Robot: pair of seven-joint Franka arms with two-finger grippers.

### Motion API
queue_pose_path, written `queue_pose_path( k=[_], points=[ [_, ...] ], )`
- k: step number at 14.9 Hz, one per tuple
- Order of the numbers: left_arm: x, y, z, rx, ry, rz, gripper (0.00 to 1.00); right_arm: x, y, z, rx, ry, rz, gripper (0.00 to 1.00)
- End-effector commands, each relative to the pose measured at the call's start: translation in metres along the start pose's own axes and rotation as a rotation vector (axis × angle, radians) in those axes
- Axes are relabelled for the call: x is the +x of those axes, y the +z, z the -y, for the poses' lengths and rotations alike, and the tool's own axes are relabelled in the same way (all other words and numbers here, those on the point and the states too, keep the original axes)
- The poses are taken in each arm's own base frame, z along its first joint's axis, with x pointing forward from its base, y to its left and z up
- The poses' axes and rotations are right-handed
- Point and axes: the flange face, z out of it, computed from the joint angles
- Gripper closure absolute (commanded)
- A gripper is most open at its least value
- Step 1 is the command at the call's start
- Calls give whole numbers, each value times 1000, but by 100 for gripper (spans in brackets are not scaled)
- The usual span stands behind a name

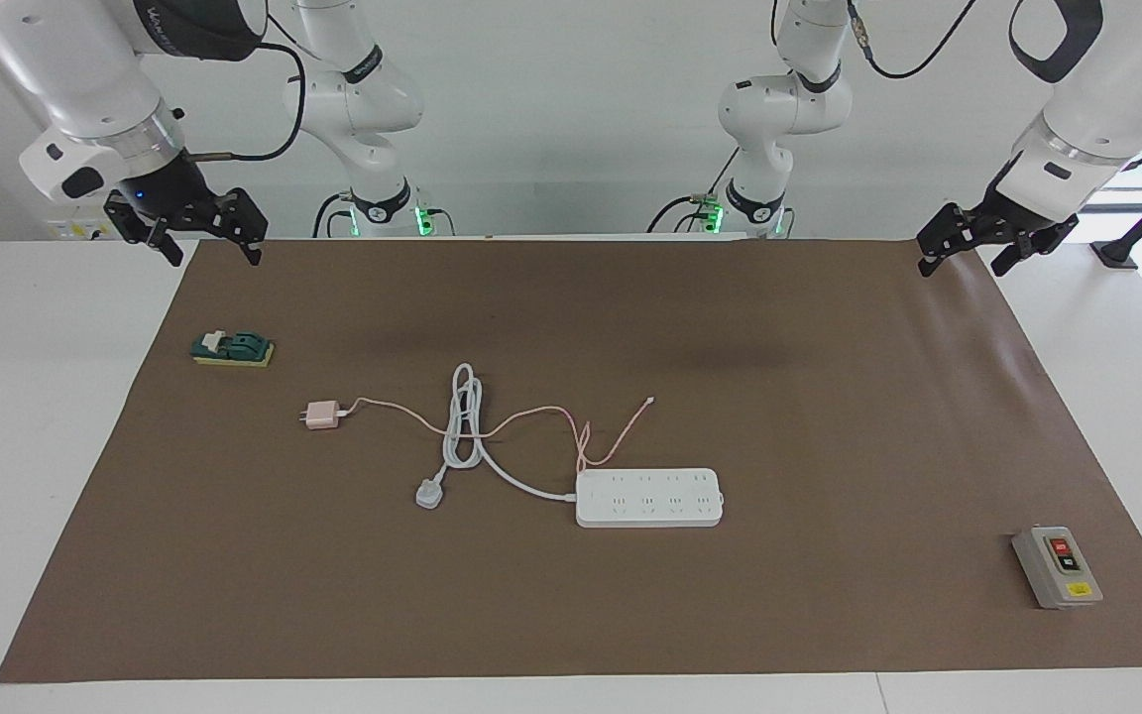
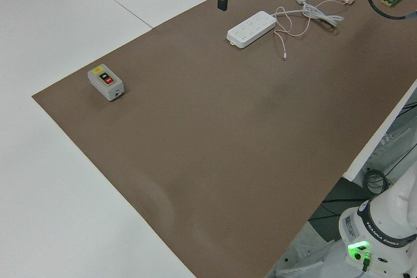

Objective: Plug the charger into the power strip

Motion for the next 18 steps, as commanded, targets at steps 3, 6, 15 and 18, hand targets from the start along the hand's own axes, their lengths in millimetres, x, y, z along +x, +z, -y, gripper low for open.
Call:
queue_pose_path(
  k=[3, 6, 15, 18],
  points=[
    [-4, -5, 3, 2, 7, -3, 0, -2, 0, 0, -5, -6, -4, 0],
    [-3, -3, 3, 3, 5, 3, 0, -3, -1, -10, -2, 11, -2, 0],
    [3, 6, 1, -4, 9, 11, 0, -7, 0, -23, 14, 43, 18, 0],
    [15, 18, 2, -5, 9, 15, 0, -10, 8, -23, 54, 338, 36, 0]
  ],
)
